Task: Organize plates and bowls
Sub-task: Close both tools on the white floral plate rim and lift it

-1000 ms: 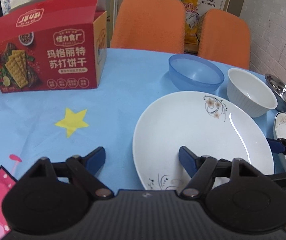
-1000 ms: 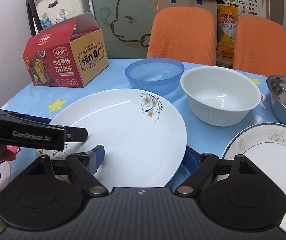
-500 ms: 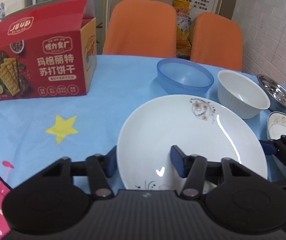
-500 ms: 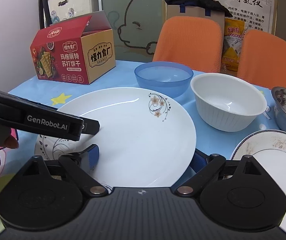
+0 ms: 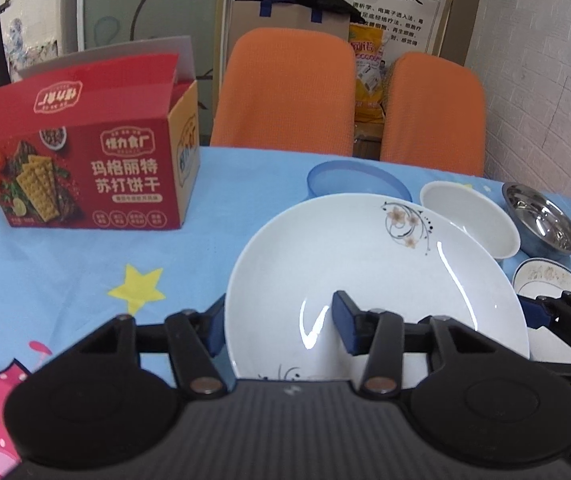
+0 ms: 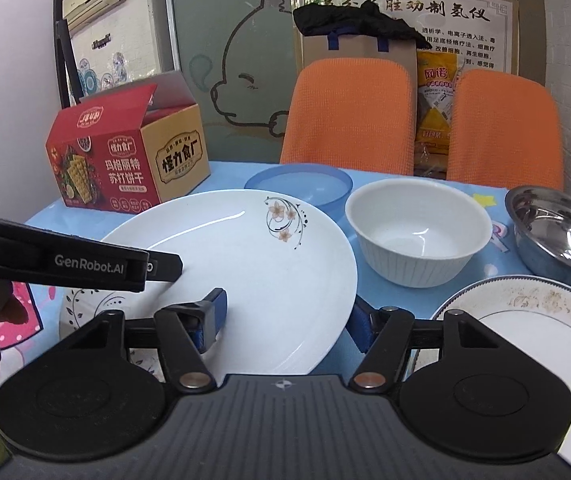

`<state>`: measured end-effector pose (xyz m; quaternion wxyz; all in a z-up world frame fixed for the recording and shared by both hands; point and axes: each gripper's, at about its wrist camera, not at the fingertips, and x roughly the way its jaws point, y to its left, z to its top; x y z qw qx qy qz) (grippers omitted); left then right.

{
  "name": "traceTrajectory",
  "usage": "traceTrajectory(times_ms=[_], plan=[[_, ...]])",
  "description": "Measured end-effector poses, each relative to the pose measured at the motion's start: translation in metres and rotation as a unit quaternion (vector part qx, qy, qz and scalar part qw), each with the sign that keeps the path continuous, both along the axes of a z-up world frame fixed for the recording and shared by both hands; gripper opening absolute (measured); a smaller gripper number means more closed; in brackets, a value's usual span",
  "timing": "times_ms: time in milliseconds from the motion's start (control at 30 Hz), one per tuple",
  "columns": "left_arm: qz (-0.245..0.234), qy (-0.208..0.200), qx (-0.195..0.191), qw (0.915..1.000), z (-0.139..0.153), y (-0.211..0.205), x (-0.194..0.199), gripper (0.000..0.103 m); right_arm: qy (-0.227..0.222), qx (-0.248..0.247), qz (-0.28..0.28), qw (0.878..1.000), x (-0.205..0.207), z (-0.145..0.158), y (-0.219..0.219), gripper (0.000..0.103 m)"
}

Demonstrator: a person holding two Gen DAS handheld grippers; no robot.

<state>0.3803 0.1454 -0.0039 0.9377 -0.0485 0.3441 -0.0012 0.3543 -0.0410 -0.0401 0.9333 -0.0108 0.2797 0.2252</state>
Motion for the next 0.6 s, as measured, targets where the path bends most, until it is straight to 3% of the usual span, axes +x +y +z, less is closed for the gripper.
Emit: traceTrajectory(times_ms=[233, 600], plan=[[-0.004, -0.01, 0.002, 0.9999, 0.018, -0.006, -0.05, 0.047, -0.019, 0.01, -0.002, 1.0, -0.038, 0.021, -0.006, 0.103], [0.005, 0.028, 0.011, 0.9995, -0.002, -0.008, -0.158, 0.047, 0.024, 0.024, -0.002, 0.999, -0.14, 0.009, -0.006, 0.103]])
